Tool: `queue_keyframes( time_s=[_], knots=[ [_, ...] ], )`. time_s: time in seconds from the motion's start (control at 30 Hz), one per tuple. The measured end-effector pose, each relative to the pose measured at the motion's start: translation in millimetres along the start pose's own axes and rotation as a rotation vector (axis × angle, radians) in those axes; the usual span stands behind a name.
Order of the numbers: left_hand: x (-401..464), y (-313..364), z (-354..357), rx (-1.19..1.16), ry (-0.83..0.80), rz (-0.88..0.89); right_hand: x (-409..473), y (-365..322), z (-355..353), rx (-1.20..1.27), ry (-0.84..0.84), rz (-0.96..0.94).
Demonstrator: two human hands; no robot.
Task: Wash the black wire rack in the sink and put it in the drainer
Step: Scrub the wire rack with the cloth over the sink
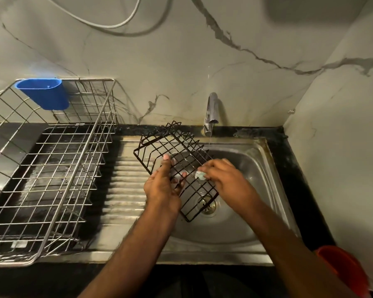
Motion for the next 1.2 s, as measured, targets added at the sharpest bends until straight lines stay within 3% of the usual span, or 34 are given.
queue_keyframes(
  time_s=[0.2,0.27,0.4,0.47,0.6,0.7,0.8,0.93,1.0,1.2],
  knots=[
    [6.8,-9.1,3.6,-0.025,-0.106,-0.094,7.2,15.5,-18.7,-0.237,0.215,0.234],
    [5.0,-11.5,6.4,-0.007,-0.149,-0.12,8.6,2.7,-17.1,-0.175,0.182,0.166],
    [5.2,-11.0,8.0,-0.038,-0.201,-0.151,-1.7,-40.7,5.9,-0.144,-0.101,-0.296],
    [7.3,-9.5,6.5,-0.028,-0.191,-0.153,-1.9,-31.8,2.6,-0.096,-0.12,-0.234],
    [12.2,-7.2,1.1,0.039,-0.143,-0.121,2.1,3.2,-20.2,0.012,0.015,-0.019],
    [18.4,-2.4,-4.3,0.029,-0.107,-0.113,0.7,23.2,-32.5,-0.108,0.065,0.086],
    [24.4,2.5,-6.6,-0.032,-0.087,-0.12,-1.8,9.3,-30.1,-0.114,0.075,0.024],
    [24.2,1.8,-2.0,-0.09,-0.123,-0.176,-4.8,-39.7,-3.9,-0.278,-0.038,-0.345],
    [21.0,2.7,-0.3,-0.102,-0.138,-0.197,-5.6,-45.2,1.7,-0.277,-0.051,-0.442],
    [20.5,3.2,-7.6,-0.101,-0.082,-0.174,-11.1,14.7,-20.5,-0.23,0.096,-0.234]
  ],
)
Point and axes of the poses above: each hand's wrist, its own x-axis towards the middle knuckle, its own z-axis out of the palm, y = z × x, the point moved 4 cm from there along x, towards the middle knuckle, and after that the axes turned 7 degrees about -z, right-handed, at the moved point
